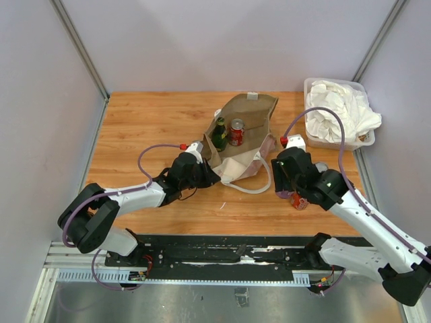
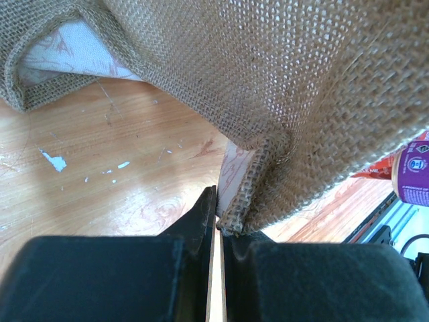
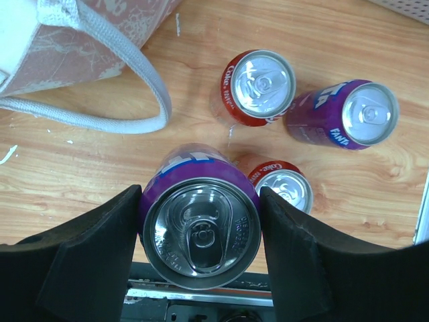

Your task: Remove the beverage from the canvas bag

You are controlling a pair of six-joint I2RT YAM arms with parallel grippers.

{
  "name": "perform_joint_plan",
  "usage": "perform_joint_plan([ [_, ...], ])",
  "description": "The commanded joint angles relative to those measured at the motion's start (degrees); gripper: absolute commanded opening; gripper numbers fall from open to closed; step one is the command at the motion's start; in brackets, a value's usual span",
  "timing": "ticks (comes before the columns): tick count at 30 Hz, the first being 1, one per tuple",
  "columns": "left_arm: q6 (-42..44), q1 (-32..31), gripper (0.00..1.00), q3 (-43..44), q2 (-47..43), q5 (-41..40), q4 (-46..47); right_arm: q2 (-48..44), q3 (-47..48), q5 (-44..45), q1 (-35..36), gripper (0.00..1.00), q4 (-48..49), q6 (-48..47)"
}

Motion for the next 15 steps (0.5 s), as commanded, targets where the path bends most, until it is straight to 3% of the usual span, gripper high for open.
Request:
perform_joint_plan([
  [1,1.99,-0.53,0.08,0.86,-0.1,-1.46,-4.67,0.39,-1.89,0.02,1.85,0.01,5.26,2.12],
  [15,3.46,2.62,0.08,0.54,-2.47,-1.4,-6.66,6.15,-10.76,3.66,2.14,0.01,14.35,3.89],
])
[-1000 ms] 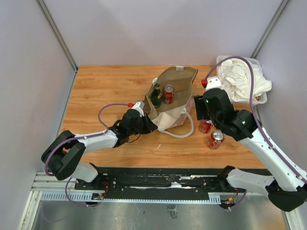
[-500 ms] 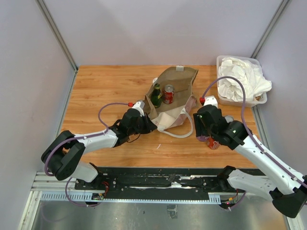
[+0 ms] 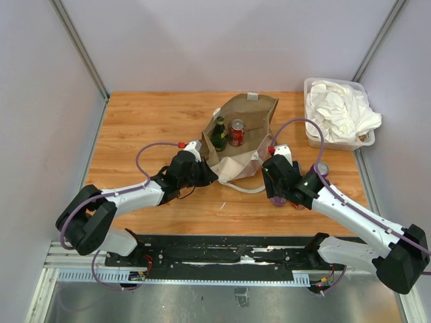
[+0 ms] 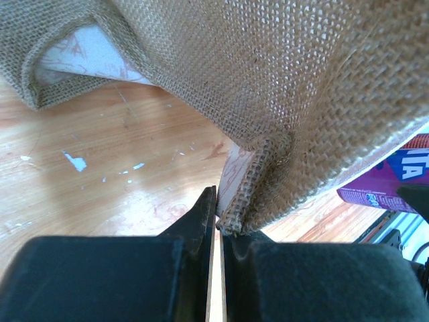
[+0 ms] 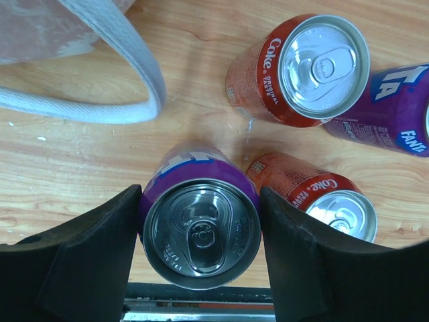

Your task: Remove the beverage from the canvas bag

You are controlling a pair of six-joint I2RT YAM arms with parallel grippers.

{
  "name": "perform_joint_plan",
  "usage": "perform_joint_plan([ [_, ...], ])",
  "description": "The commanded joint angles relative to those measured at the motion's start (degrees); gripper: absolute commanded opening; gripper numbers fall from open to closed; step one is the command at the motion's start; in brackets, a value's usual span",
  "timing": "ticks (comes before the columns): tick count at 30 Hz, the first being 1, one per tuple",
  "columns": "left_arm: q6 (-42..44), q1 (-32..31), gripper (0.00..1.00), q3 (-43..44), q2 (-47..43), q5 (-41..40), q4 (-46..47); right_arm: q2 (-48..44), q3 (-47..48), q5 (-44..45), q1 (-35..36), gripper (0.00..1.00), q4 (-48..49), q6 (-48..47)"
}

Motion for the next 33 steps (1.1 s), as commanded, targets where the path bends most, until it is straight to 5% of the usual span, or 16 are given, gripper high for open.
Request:
perform_joint_plan([
  [1,1.85,2.09,0.08,-0.74,-2.19,-0.73,-3.82,0.24,-1.15,4.29,0.8,0.01,5.59,1.79],
  [10,1.71,3.69,0.09,-1.86,-3.66,0.14,-3.54,3.77,-2.73,5.33,0.83,0.07,6.65,2.9],
  [14,1.51,3.69,0.08,-1.93,-2.67,0.83,-3.1,5.04,-3.94,5.43,0.84,0.25,7.4,3.72],
  [21,1.71,3.69,0.09,-1.69,-1.92,1.27,-2.85,5.87,-4.41,5.99,0.8,0.78,6.52,5.08],
  [27,1.64,3.69,0.09,-1.36,-1.49,1.37,-2.76,4.38,-1.54,6.56,0.81,0.93,4.71,3.22],
  [33,1.61,3.69,0.08,-1.29,-1.39,1.46,-2.63,2.22,5.38,6.09,0.78,0.94,2.23,-0.31],
])
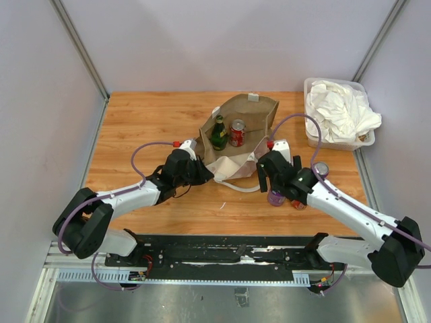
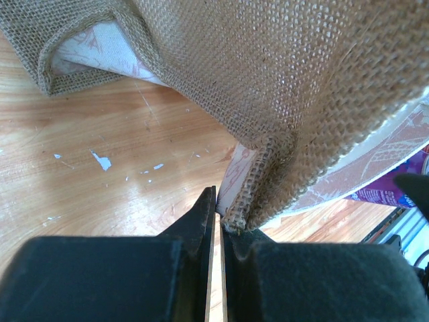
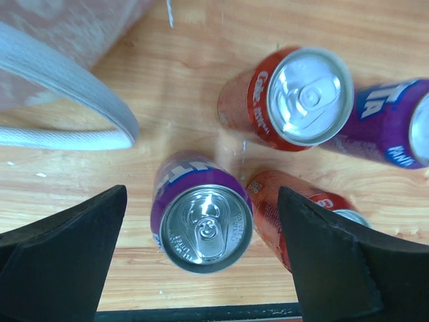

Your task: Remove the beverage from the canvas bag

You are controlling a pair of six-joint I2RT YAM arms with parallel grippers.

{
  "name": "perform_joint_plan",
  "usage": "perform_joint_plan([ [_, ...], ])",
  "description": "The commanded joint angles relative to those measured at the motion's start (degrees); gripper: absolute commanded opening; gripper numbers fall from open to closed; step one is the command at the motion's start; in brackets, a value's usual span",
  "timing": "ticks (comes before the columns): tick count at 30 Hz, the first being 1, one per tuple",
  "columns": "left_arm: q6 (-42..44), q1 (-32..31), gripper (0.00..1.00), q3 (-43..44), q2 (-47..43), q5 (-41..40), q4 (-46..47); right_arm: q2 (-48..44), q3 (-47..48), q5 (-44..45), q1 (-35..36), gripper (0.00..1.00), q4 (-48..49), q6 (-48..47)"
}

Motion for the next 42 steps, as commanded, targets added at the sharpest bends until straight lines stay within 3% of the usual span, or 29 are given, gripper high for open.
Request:
perform_joint_plan([
  [1,0.94,0.35,0.08,-0.37,0.95,0.09,-0.93,-2.73,7.46,1.5,0.82,0.93,-1.98,-3.79],
  [9,0.5,0.35,0.09,-0.35,1.2,0.52,-0.23,0.35,22.73,-0.51,0.82,0.87,2.87,-13.18],
  [15,0.29,0.35,0.08,0.07,2.03,0.59,0.5,15.03,38.27,-4.0,0.54,0.8,2.98,-19.85],
  [20,0.37,0.35,0.09,0.55,2.8,0.26,0.87,26.13,46.04,-11.31,-2.88,0.78,3.16,-20.11],
  [30,1.53,1.66,0.09,2.64,4.22,0.32,0.3,37.63,49.5,-17.32,-9.13,0.77,7.06,-19.79],
  [42,2.76,4.24,0.09,4.34,5.52,1.52,-0.21,46.56,54.56,-21.4,-12.48,0.84,10.67,-18.87],
])
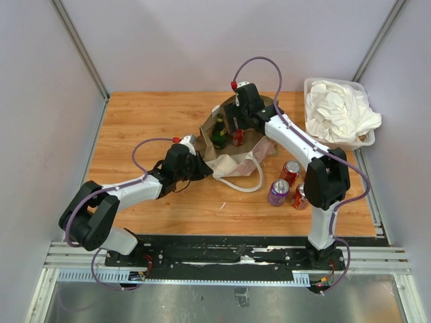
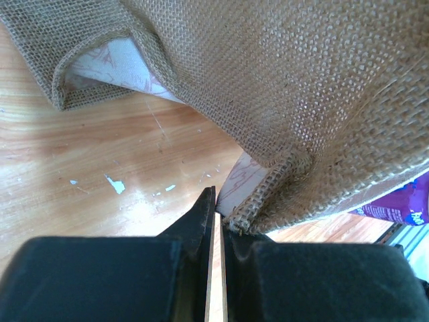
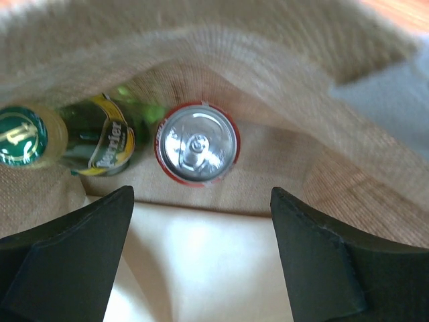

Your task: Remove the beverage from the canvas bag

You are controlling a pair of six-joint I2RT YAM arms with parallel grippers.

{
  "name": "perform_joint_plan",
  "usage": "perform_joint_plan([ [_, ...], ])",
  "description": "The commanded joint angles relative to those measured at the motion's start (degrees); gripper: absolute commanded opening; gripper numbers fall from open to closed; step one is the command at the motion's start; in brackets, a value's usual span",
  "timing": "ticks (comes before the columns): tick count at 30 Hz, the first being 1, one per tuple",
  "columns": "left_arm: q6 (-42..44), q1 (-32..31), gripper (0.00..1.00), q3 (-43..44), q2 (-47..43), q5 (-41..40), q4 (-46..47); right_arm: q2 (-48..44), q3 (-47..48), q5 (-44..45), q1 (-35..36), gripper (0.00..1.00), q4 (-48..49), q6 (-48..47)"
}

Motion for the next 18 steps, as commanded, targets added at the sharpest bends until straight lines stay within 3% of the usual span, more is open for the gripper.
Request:
perform_joint_plan([
  [1,1.6,1.51,0.09,1.88,1.72,-0.76,-0.94,3.49,4.59,-1.53,-0.71,0.84,1.55,0.19],
  [18,2.08,2.3,0.09,3.74,4.25,0.44,-0.88,10.89,5.96,-1.01,-2.24,0.84,1.12,1.5],
])
